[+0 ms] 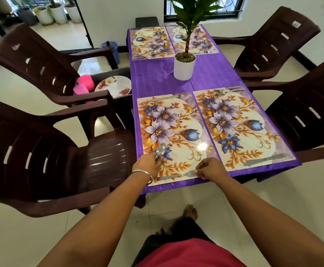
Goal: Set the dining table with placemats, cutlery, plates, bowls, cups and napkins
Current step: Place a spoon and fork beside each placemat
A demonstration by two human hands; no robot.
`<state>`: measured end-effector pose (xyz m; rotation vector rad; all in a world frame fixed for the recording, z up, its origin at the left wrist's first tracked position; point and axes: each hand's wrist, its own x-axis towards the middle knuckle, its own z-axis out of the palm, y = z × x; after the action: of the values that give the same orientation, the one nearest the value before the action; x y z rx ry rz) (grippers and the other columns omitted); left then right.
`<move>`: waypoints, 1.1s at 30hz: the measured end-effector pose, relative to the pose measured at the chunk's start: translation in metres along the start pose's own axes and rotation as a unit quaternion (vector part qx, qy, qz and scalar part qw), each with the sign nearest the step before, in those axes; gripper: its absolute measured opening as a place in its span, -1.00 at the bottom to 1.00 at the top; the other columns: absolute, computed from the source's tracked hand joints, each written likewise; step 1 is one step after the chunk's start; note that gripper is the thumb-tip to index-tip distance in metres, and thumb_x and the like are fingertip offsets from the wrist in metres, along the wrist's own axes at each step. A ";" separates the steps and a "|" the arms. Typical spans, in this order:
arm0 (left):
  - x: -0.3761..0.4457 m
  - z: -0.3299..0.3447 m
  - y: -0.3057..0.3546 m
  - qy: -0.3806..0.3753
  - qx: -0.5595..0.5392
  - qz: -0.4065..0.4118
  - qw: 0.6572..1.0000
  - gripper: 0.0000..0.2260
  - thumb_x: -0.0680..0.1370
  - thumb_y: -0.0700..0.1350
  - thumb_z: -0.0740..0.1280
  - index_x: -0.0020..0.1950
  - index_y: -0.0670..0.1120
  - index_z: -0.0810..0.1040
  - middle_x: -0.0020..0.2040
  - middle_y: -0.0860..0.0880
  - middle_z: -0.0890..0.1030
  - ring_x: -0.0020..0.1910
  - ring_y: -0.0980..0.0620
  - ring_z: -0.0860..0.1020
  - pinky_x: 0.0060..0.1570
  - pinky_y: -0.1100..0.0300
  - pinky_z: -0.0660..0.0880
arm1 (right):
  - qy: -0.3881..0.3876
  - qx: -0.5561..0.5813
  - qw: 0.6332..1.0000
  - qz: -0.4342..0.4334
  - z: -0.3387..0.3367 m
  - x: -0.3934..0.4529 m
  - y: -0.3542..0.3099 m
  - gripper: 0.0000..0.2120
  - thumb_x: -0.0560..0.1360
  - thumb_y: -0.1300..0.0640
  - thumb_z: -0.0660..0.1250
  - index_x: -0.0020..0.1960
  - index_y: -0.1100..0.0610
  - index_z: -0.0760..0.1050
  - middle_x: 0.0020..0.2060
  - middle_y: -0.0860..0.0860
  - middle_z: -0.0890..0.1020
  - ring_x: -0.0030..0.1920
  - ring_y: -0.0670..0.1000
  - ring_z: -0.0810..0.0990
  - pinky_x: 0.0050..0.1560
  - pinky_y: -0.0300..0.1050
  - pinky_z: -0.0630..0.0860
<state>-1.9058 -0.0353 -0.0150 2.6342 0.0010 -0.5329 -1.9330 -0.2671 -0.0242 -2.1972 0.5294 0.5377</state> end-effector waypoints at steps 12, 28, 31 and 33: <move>-0.005 0.016 -0.005 -0.066 0.061 0.184 0.979 -0.69 0.57 -0.24 0.19 0.31 -0.09 0.45 0.26 -0.10 0.48 0.18 -0.11 0.47 0.15 0.05 0.47 | -0.001 -0.017 1.000 0.001 0.000 0.002 0.002 -0.86 0.42 0.20 0.48 -0.25 0.05 0.55 -0.16 0.05 0.63 -0.08 0.05 0.61 -0.03 -0.07 0.62; 0.016 0.007 0.002 -0.095 -0.058 0.124 0.986 -0.81 0.49 -0.30 0.39 0.07 -0.16 0.68 0.02 -0.08 0.67 -0.08 0.11 0.53 -0.03 0.37 0.43 | -0.004 -0.036 0.999 -0.039 0.002 0.004 0.004 -0.91 0.41 0.17 0.49 -0.11 0.12 0.61 -0.07 0.06 0.64 0.02 0.05 0.59 0.04 -0.06 0.59; 0.018 0.007 0.005 -0.117 -0.070 0.127 0.982 -0.81 0.48 -0.29 0.41 0.07 -0.17 0.68 0.02 -0.08 0.67 -0.07 0.11 0.53 -0.03 0.38 0.44 | 0.023 -0.014 0.999 -0.038 0.003 0.003 0.005 -0.86 0.40 0.08 0.50 -0.13 0.11 0.59 -0.10 0.02 0.62 -0.02 0.03 0.59 -0.01 -0.07 0.59; 0.019 0.008 0.007 -0.131 -0.073 0.128 0.980 -0.81 0.48 -0.29 0.41 0.07 -0.16 0.68 0.00 -0.08 0.67 -0.09 0.11 0.54 -0.05 0.40 0.45 | 0.035 -0.002 0.999 -0.040 0.001 0.001 0.006 -0.84 0.41 0.06 0.49 -0.12 0.12 0.59 -0.14 0.00 0.60 -0.07 0.01 0.58 -0.06 -0.11 0.56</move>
<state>-1.8904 -0.0467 -0.0257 2.3564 -0.3609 -0.7536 -1.9353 -0.2699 -0.0290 -2.2371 0.4759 0.4218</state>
